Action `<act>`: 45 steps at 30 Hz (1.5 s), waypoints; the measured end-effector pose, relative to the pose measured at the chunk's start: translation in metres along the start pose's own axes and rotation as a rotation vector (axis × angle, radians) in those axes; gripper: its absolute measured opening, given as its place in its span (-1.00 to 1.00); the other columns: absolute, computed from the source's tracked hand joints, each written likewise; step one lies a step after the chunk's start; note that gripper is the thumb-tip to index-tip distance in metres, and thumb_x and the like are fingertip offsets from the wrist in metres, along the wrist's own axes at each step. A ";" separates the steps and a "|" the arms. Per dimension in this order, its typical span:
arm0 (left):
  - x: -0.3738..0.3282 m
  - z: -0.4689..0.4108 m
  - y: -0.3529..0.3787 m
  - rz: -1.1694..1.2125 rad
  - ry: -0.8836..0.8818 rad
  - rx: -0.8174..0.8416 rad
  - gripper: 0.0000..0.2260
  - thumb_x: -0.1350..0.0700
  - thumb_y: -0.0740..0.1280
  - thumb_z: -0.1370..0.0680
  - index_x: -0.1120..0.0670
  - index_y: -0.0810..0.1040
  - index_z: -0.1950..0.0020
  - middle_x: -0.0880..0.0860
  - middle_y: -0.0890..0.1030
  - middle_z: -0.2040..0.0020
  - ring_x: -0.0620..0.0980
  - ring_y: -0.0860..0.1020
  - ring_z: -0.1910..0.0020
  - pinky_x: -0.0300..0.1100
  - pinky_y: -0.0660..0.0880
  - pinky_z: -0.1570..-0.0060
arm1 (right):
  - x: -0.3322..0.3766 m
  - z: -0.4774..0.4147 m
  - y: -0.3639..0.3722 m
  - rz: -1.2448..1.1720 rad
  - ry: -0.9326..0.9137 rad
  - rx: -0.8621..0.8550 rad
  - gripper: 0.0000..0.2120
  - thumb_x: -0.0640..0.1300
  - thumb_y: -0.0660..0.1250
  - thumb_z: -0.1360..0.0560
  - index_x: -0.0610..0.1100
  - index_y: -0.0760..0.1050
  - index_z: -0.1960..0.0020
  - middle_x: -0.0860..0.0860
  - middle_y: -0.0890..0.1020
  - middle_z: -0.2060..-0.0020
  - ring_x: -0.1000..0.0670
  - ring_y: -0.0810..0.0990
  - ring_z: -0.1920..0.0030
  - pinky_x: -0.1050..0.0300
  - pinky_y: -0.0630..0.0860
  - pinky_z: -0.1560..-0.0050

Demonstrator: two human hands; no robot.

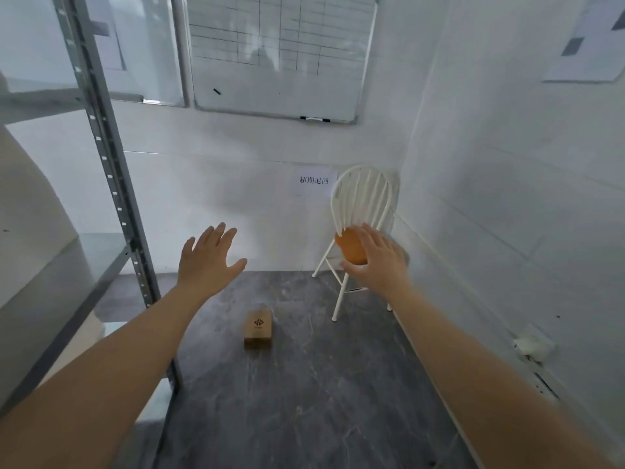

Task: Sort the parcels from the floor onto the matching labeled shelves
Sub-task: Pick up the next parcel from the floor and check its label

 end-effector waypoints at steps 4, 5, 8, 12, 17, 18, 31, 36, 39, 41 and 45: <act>0.021 -0.053 0.034 0.014 -0.011 0.040 -0.41 -0.13 0.15 -0.55 0.03 0.06 -0.52 0.04 0.04 -0.56 0.03 0.00 -0.53 0.04 -0.03 -0.46 | 0.001 -0.061 0.037 0.012 -0.023 0.037 -0.30 0.18 0.26 -0.48 0.06 0.07 -0.53 0.02 0.11 -0.55 -0.07 0.13 -0.53 -0.10 0.05 -0.46; 0.026 -0.066 0.044 0.012 -0.014 0.053 -0.41 -0.13 0.15 -0.55 0.02 0.06 -0.52 0.04 0.03 -0.56 0.03 0.00 -0.53 0.04 -0.03 -0.46 | 0.001 -0.079 0.049 0.011 -0.036 0.045 -0.30 0.19 0.25 -0.49 0.06 0.07 -0.53 0.01 0.11 -0.55 -0.07 0.12 -0.53 -0.11 0.04 -0.46; 0.041 -0.118 0.072 -0.006 -0.031 0.073 -0.41 -0.14 0.13 -0.55 0.00 0.04 -0.52 0.02 0.02 -0.56 0.00 -0.02 -0.53 0.02 -0.04 -0.46 | -0.002 -0.141 0.081 0.017 -0.057 0.046 -0.30 0.20 0.23 -0.50 0.05 0.05 -0.54 0.00 0.10 -0.56 -0.08 0.12 -0.53 -0.11 0.05 -0.47; 0.054 -0.209 0.094 -0.008 -0.069 0.036 -0.42 -0.13 0.15 -0.55 0.01 0.09 -0.51 0.02 0.05 -0.56 -0.01 0.01 -0.53 0.01 -0.02 -0.46 | -0.009 -0.233 0.117 0.013 -0.090 0.044 -0.29 0.20 0.22 -0.50 0.04 0.03 -0.54 0.00 0.09 -0.56 -0.07 0.10 -0.54 -0.10 0.04 -0.47; 0.064 -0.300 0.131 -0.005 -0.100 0.022 -0.43 -0.12 0.16 -0.55 0.00 0.08 -0.51 0.02 0.05 -0.56 0.00 0.01 -0.53 0.00 -0.03 -0.46 | -0.023 -0.341 0.163 0.026 -0.117 0.075 -0.28 0.20 0.22 -0.50 0.04 0.01 -0.54 -0.01 0.08 -0.56 -0.06 0.08 -0.54 -0.13 0.05 -0.47; 0.067 -0.311 0.142 -0.006 -0.106 0.034 -0.42 -0.12 0.15 -0.55 0.00 0.07 -0.51 0.02 0.04 -0.56 -0.01 0.01 -0.53 0.00 -0.03 -0.46 | -0.024 -0.358 0.174 0.025 -0.106 0.085 -0.28 0.20 0.22 -0.50 0.04 0.01 -0.54 -0.01 0.09 -0.56 -0.06 0.08 -0.54 -0.13 0.05 -0.47; 0.152 -0.458 0.262 -0.051 -0.112 0.179 -0.39 -0.14 0.17 -0.54 0.02 0.05 -0.52 0.04 0.03 -0.56 0.04 0.01 -0.53 0.07 -0.01 -0.46 | -0.009 -0.485 0.335 -0.025 -0.073 0.188 -0.27 0.20 0.27 -0.47 0.01 0.07 -0.53 -0.04 0.15 -0.54 -0.08 0.10 -0.54 -0.15 0.03 -0.47; 0.181 -0.487 0.332 0.029 -0.101 0.232 -0.37 -0.12 0.24 -0.51 0.03 0.11 -0.51 0.07 0.07 -0.55 0.07 0.04 -0.53 0.11 -0.01 -0.46 | -0.007 -0.513 0.408 -0.015 -0.019 0.275 -0.27 0.22 0.24 -0.48 0.00 0.05 -0.54 -0.04 0.11 -0.55 -0.05 0.05 -0.55 -0.10 0.01 -0.47; 0.193 -0.488 0.389 0.051 -0.133 0.281 -0.36 -0.13 0.23 -0.51 0.02 0.09 -0.51 0.05 0.05 -0.56 0.05 0.02 -0.53 0.10 -0.04 -0.47 | -0.013 -0.514 0.465 -0.036 -0.008 0.320 -0.26 0.22 0.25 -0.48 0.01 0.06 -0.54 -0.03 0.12 -0.55 -0.04 0.05 -0.55 -0.11 0.02 -0.48; 0.198 -0.486 0.430 0.071 -0.133 0.311 -0.36 -0.13 0.22 -0.51 0.03 0.08 -0.51 0.05 0.05 -0.56 0.05 0.01 -0.53 0.08 -0.04 -0.47 | -0.024 -0.511 0.507 -0.037 -0.023 0.370 -0.26 0.22 0.26 -0.46 0.02 0.06 -0.54 -0.02 0.13 -0.55 -0.04 0.06 -0.55 -0.14 0.04 -0.49; 0.204 -0.476 0.519 0.130 -0.150 0.312 -0.37 -0.13 0.23 -0.51 0.02 0.10 -0.51 0.05 0.07 -0.55 0.04 0.02 -0.53 0.06 -0.03 -0.47 | -0.061 -0.509 0.589 -0.003 -0.066 0.443 -0.25 0.22 0.25 -0.46 0.04 0.04 -0.54 -0.01 0.12 -0.55 -0.03 0.07 -0.55 -0.13 0.03 -0.47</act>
Point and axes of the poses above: each hand's wrist, its own z-axis away from the middle knuckle, its own y-axis out of the palm, x = y × z, the point moved 2 cm from there along -z, towards the middle knuckle
